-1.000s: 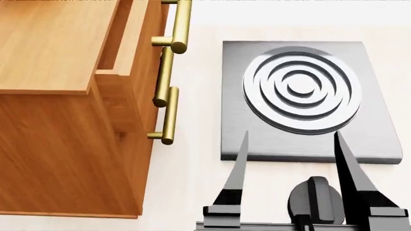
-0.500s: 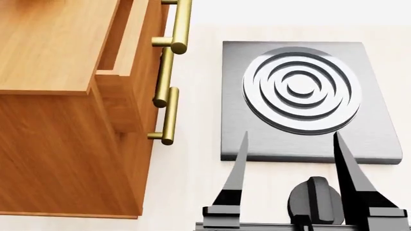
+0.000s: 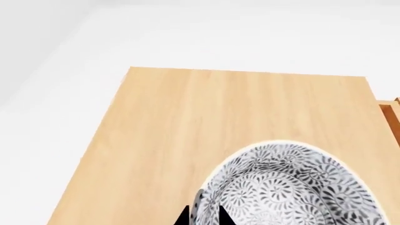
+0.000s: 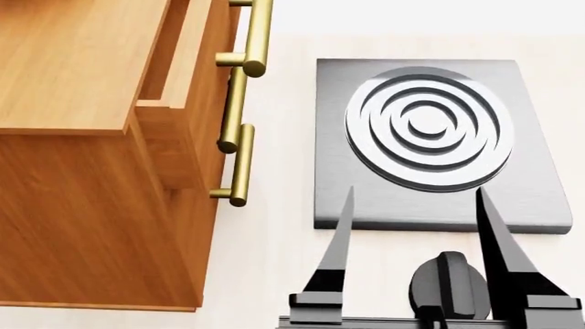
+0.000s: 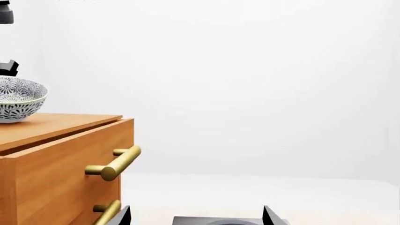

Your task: Pick the akita bowl on the wooden cabinet and place it on the plate.

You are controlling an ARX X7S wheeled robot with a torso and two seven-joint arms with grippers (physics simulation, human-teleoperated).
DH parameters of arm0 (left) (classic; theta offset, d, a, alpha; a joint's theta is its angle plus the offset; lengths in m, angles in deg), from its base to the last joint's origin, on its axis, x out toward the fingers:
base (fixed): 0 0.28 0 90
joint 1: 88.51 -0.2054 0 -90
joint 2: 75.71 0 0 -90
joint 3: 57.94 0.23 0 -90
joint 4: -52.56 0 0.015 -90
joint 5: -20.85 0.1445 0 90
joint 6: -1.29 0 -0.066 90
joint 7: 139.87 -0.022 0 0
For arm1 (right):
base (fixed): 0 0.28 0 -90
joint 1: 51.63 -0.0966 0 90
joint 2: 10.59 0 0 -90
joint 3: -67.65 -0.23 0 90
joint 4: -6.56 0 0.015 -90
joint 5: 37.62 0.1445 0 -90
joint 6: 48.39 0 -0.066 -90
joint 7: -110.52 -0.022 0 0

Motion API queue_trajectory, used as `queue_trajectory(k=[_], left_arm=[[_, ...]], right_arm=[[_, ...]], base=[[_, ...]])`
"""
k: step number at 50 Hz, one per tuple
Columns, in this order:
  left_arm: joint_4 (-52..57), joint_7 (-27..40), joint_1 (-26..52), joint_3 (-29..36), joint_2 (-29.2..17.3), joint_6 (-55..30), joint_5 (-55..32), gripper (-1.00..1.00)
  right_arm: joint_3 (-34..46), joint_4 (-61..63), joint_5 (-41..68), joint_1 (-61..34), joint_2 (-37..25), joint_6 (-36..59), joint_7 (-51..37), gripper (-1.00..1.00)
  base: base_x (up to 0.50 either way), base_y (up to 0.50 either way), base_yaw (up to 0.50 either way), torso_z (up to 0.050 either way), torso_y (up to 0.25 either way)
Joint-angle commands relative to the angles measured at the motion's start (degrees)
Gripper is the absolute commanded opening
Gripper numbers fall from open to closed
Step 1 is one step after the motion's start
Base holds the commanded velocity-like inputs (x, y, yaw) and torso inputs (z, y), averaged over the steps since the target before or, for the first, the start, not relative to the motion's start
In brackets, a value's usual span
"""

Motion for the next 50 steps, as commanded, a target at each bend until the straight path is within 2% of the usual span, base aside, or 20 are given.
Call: queue_trajectory(k=[1,18,26,35,40,46,50], left_arm=[[-0.3,-1.0,0.2,6.1,0.1,2.2,3.5,-1.00],[-0.3,-3.7,0.6,9.2,0.8,3.6,3.5,-1.00],[-0.3,-9.0,3.3,12.1,2.9,9.3,3.3,-1.00],[-0.3,-11.6,5.6,15.2,4.6,15.3,3.0,-1.00],[-0.2,-10.5,7.8,15.7,4.5,18.9,-2.8,-1.00],[0.4,-9.2,10.5,22.8,4.6,24.3,-11.5,-1.00],[4.3,-9.7,10.5,24.4,4.3,23.9,-14.5,-1.00]], right_arm=[[-0.2,0.3,0.2,0.0,-0.2,-0.1,-0.3,1.00],[-0.1,0.6,0.4,-0.2,-0.5,0.1,-0.7,1.00],[0.0,0.8,0.4,-0.3,-0.6,0.2,-0.9,1.00],[0.0,1.1,0.5,-0.2,-0.8,0.2,-1.1,1.00],[0.0,1.3,0.6,-0.2,-1.0,0.1,-1.3,1.00],[-0.4,1.8,0.8,0.0,-1.3,0.1,-1.6,1.00],[-0.6,2.2,0.9,0.1,-1.5,0.2,-1.9,1.00]], base=[[0.00,0.00,0.00,0.000,0.000],[0.00,0.00,0.00,0.000,-0.001],[0.00,0.00,0.00,0.000,0.000],[0.00,0.00,0.00,0.000,0.000],[0.00,0.00,0.00,0.000,0.000],[0.00,0.00,0.00,0.000,0.000],[0.00,0.00,0.00,0.000,0.000]])
